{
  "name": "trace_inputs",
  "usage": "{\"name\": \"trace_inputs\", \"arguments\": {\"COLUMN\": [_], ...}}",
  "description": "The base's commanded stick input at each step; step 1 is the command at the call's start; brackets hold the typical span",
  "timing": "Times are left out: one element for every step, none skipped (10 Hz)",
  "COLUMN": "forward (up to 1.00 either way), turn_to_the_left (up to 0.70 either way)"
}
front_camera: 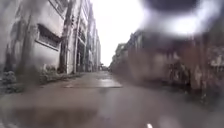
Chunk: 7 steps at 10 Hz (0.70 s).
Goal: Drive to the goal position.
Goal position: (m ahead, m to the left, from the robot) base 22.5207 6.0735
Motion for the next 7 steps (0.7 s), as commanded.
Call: {"name": "trace_inputs", "arguments": {"forward": [0.50, 0.50, 0.50, 0.50, 0.50, 0.50, 0.50], "turn_to_the_left": [0.02, 0.02, 0.02, 0.02, 0.02, 0.02, 0.02]}}
